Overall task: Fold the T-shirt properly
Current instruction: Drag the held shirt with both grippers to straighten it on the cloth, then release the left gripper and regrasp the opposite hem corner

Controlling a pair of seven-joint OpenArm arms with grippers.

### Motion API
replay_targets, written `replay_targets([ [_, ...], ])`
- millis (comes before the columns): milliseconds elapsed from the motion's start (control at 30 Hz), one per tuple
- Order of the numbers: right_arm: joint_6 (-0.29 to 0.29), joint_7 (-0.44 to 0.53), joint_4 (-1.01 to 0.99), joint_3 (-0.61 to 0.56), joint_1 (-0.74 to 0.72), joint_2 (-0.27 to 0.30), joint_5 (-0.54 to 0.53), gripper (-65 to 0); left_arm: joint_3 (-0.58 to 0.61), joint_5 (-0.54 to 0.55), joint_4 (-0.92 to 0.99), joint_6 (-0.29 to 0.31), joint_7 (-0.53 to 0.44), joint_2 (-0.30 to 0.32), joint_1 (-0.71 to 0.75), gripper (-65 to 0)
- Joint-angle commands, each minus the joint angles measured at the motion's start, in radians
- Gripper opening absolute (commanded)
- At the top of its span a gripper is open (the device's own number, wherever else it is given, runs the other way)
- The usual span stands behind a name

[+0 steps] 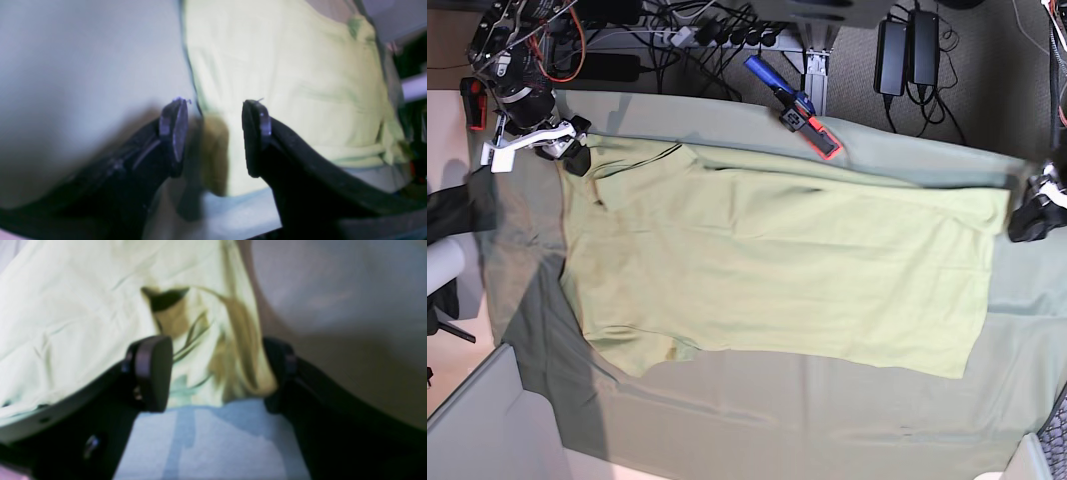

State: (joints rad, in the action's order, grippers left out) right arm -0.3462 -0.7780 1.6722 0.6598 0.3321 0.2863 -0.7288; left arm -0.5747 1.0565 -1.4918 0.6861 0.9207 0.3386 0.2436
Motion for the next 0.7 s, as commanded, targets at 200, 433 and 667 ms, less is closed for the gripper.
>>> replay_targets([
  [200, -0.017, 0.032, 0.02, 0.008, -0.01, 0.051, 0.017, -24.5, -0.018, 0.013, -0.053, 0.012, -0.069, 0.061, -0.025, -26.1],
  [433, -0.017, 0.042, 0.02, 0.008, -0.01, 0.051, 0.019, -24.5, 0.108, -0.14, -0.035, 0.012, -0.155, 0.063, -0.142, -19.6],
  [667, -0.016, 0.041, 0.02, 0.008, -0.01, 0.051, 0.058, -24.5, 0.275, -0.345, 0.206, -0.04, -0.245, 0.064, -0.399, -19.6],
])
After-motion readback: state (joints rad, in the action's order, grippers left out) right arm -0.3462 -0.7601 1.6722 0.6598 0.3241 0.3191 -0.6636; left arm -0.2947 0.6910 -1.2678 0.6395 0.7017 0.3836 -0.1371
